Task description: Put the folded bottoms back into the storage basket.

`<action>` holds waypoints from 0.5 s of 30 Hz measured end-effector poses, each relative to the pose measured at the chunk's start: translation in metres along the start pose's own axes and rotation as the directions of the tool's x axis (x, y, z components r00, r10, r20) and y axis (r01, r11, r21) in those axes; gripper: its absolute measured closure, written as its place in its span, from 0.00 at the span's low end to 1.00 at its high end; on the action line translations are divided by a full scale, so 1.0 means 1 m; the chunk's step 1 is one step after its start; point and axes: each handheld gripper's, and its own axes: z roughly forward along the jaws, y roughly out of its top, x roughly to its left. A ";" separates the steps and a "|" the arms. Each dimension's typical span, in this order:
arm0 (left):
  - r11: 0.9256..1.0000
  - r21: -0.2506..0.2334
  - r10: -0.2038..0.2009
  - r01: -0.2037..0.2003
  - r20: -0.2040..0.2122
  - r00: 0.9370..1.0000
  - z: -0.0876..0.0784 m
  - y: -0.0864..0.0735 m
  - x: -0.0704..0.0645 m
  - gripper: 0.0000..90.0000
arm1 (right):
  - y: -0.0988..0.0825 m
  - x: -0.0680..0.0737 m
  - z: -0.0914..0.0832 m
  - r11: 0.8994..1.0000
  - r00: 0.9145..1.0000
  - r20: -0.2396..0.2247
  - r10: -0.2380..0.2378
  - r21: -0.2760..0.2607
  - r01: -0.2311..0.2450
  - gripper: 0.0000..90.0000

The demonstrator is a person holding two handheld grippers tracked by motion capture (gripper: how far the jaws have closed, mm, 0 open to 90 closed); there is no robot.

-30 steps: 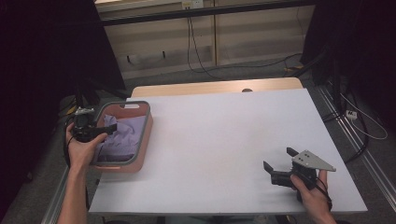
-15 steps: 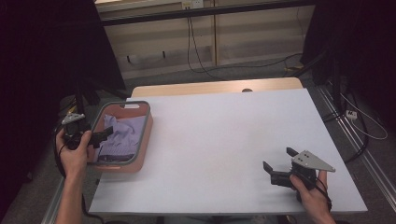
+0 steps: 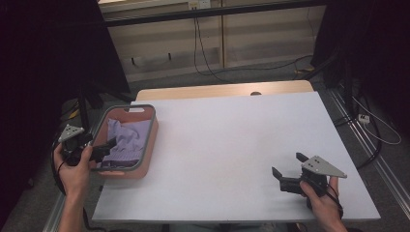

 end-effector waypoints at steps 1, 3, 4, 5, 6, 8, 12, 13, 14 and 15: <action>1.000 0.003 0.002 -0.002 0.001 1.000 -0.001 -0.001 -0.001 0.07 | 0.000 0.000 0.000 1.000 1.000 0.002 0.001 0.000 -0.001 0.02; 1.000 0.009 0.006 -0.006 0.004 1.000 -0.004 -0.003 -0.005 0.07 | 0.000 0.000 0.000 1.000 1.000 0.001 -0.001 0.001 0.001 0.02; 1.000 0.006 0.011 -0.011 0.007 1.000 -0.006 -0.005 -0.009 0.07 | 0.000 0.000 0.001 1.000 1.000 0.001 -0.003 0.000 0.003 0.02; 1.000 0.003 0.015 -0.015 0.010 1.000 -0.007 -0.006 -0.011 0.07 | 0.000 0.001 0.001 1.000 1.000 0.000 -0.004 0.000 0.004 0.02; 1.000 0.001 0.018 -0.018 0.014 1.000 -0.008 -0.007 -0.012 0.07 | 0.000 0.001 0.001 1.000 1.000 -0.002 -0.006 -0.001 0.006 0.02; 1.000 0.000 0.020 -0.020 0.016 1.000 -0.008 -0.008 -0.013 0.07 | 0.000 0.000 0.001 1.000 1.000 -0.003 -0.005 -0.002 0.005 0.02; 0.999 -0.028 0.020 -0.019 0.019 1.000 -0.012 -0.012 -0.022 0.06 | 0.001 0.000 0.002 1.000 1.000 -0.005 -0.005 -0.001 0.005 0.02; 0.999 -0.033 0.020 -0.019 0.020 1.000 -0.012 -0.013 -0.024 0.06 | 0.001 0.000 0.002 1.000 1.000 -0.004 -0.007 -0.001 0.007 0.02; 0.999 -0.035 0.017 -0.016 0.031 0.999 -0.012 -0.014 -0.026 0.06 | 0.001 0.001 0.002 1.000 1.000 -0.005 -0.007 -0.001 0.007 0.02; 0.999 -0.036 0.021 -0.020 0.040 0.999 -0.012 -0.014 -0.029 0.06 | 0.001 0.001 0.002 1.000 1.000 -0.005 -0.007 -0.001 0.007 0.02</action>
